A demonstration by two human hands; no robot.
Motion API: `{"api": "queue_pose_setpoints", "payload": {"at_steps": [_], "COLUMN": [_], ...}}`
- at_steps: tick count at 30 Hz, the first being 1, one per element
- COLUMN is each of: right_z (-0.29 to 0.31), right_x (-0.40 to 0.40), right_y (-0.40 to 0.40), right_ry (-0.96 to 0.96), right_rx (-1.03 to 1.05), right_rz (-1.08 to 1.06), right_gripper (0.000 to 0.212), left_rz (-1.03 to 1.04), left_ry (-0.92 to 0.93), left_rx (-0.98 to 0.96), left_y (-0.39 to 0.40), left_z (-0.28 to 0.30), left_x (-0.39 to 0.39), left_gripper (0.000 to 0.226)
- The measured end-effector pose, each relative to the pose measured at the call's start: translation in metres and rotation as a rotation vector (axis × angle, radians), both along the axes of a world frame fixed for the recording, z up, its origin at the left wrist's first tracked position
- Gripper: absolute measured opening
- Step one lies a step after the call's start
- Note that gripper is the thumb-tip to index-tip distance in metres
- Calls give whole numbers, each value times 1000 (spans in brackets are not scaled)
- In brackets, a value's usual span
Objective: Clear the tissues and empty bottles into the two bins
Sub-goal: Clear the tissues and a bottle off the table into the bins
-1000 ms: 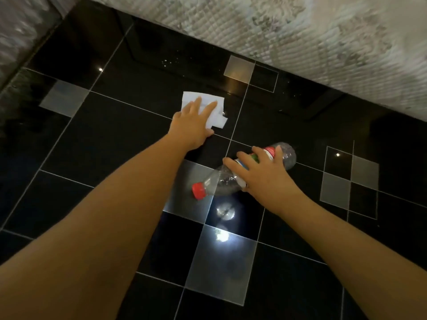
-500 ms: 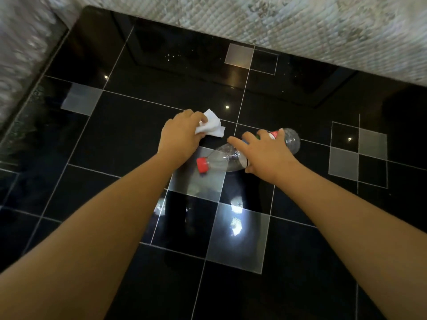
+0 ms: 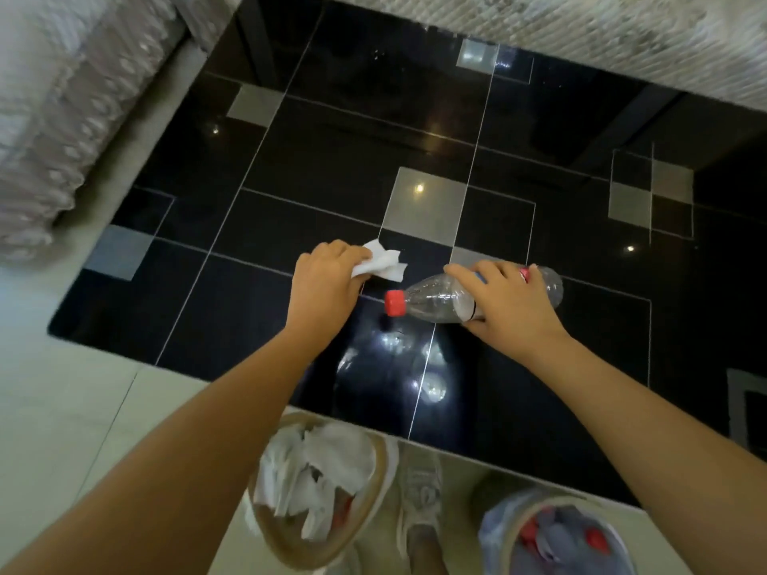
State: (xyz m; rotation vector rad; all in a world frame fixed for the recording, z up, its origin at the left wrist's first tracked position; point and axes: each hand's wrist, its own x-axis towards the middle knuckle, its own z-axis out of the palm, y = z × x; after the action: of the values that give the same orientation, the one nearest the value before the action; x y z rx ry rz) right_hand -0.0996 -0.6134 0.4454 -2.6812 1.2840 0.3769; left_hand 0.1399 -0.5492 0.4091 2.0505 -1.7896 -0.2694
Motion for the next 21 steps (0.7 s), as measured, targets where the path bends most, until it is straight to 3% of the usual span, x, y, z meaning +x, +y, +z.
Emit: {"api": "queue_pose_setpoints", "payload": {"at_steps": [7, 13, 17, 21], "right_z": [2, -24, -45, -60], "right_x": [2, -28, -52, -66], "right_y": [113, 198, 235, 254], "right_ry": [-70, -187, -168, -131], "right_rx": [-13, -146, -188, -213], "right_rz": [91, 234, 371, 377], "right_gripper": [75, 79, 75, 75], "left_rz": [98, 94, 70, 108], "left_ry": [7, 54, 14, 52], "left_rx": [58, 206, 250, 316], "left_y": [145, 269, 311, 325], "left_z": [-14, -61, -84, -100], "left_x": [-14, -36, -54, -66], "left_gripper": [19, 19, 21, 28]}}
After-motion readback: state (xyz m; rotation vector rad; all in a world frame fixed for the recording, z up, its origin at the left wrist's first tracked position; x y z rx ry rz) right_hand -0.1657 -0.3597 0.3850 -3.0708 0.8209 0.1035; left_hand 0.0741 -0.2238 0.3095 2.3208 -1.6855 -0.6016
